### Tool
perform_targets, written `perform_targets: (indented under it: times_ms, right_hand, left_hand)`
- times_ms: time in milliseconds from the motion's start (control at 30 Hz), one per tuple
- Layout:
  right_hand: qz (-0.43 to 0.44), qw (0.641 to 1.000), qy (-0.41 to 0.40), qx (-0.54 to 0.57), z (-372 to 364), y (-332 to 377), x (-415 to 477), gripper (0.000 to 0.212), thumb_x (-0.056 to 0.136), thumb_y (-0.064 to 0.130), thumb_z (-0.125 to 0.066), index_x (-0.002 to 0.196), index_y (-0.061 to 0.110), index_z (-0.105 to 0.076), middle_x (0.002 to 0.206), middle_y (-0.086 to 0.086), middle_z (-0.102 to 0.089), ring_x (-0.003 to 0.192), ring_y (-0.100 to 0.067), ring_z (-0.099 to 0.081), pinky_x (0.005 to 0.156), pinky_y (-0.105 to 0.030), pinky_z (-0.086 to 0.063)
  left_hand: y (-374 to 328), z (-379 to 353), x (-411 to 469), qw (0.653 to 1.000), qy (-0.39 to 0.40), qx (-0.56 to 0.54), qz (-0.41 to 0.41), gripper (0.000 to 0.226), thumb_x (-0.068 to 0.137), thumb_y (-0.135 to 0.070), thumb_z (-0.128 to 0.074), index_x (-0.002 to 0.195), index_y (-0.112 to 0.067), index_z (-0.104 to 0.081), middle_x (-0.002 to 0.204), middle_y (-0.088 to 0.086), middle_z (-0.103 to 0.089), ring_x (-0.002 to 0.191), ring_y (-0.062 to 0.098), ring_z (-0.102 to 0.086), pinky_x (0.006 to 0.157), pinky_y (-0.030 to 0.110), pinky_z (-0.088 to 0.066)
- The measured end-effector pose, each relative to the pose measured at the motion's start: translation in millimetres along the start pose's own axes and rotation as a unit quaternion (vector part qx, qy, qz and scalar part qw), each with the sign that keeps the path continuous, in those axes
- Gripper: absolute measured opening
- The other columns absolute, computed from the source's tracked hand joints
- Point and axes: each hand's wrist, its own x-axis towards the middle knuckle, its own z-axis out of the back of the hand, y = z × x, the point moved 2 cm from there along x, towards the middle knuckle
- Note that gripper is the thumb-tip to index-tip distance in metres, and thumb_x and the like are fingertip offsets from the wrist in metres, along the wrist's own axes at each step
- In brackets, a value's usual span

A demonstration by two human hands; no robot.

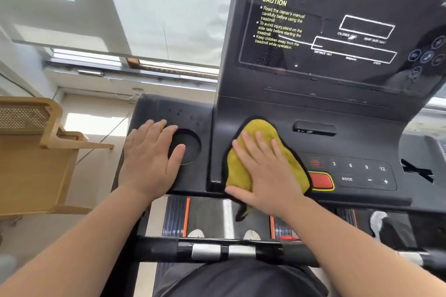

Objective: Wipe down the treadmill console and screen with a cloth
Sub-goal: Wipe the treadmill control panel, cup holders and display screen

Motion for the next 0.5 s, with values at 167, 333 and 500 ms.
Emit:
perform_targets:
  times_ms: [167, 333, 500]
  right_hand:
    - [-0.114, 0.993, 0.007, 0.024, 12.1, -21.0, 0.0, 0.110, 0.081, 0.095, -0.016, 0.166, 0.028, 0.000, 0.173, 0.000, 0.014, 0.159, -0.029, 0.016, 0.128, -0.057, 0.000]
    - [-0.082, 0.996, 0.009, 0.033, 16.0, 47.0, 28.6, 0.111, 0.083, 0.091, -0.019, 0.165, 0.021, 0.004, 0.172, -0.007, 0.018, 0.157, -0.036, 0.020, 0.126, -0.059, 0.007]
    - [0.033, 0.999, -0.019, 0.006, 7.9, 82.5, 44.3, 0.080, 0.099, 0.065, -0.021, 0.165, 0.018, -0.022, 0.174, -0.005, -0.003, 0.160, -0.033, 0.006, 0.128, -0.057, -0.001]
  left_hand:
    - [1.8, 0.0, -1.7, 1.000, -0.012, -0.024, 0.004, 0.058, 0.097, -0.046, -0.026, 0.139, -0.016, -0.053, 0.147, 0.009, -0.052, 0.143, 0.034, -0.037, 0.119, 0.055, -0.023]
    - [2.4, 1.9, -2.2, 0.999, -0.020, -0.034, -0.001, 0.056, 0.098, -0.043, -0.026, 0.138, -0.015, -0.053, 0.145, 0.009, -0.055, 0.141, 0.034, -0.040, 0.117, 0.057, -0.027]
    - [4.5, -0.7, -0.3, 1.000, -0.023, -0.022, -0.003, 0.055, 0.099, -0.043, -0.027, 0.137, -0.014, -0.055, 0.143, 0.010, -0.057, 0.139, 0.035, -0.043, 0.116, 0.057, -0.030]
